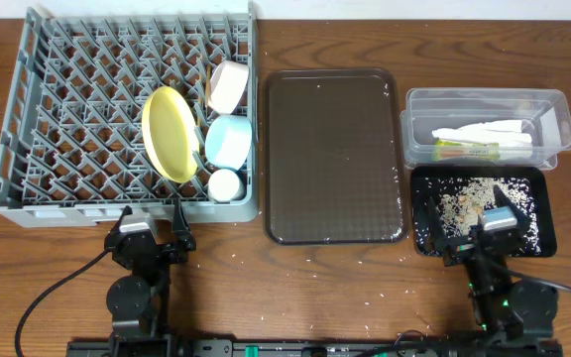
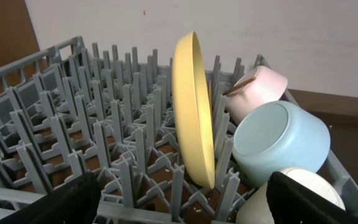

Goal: Sort waste into correct bins and load items into the dishwasher

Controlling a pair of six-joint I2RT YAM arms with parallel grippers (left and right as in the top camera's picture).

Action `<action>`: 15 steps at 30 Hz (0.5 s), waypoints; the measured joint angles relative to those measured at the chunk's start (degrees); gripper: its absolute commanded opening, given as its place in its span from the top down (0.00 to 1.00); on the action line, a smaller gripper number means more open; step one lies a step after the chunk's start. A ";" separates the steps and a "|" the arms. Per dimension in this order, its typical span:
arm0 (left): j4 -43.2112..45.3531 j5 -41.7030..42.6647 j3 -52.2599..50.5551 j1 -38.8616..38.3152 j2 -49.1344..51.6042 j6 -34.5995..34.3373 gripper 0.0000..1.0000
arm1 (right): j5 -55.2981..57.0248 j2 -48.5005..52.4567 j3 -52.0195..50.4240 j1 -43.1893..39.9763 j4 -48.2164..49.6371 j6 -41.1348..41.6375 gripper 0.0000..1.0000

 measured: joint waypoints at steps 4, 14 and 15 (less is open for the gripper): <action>0.00 0.00 0.00 0.00 0.02 0.02 0.14 | -0.59 -3.63 -4.24 0.00 2.38 -0.04 0.01; 0.00 0.00 0.00 0.00 0.04 0.02 0.14 | -0.66 -6.75 -9.77 0.00 3.93 -0.15 0.01; 0.00 0.00 0.00 0.00 0.04 0.02 0.14 | -0.61 -6.75 -10.23 0.00 3.45 -0.13 0.01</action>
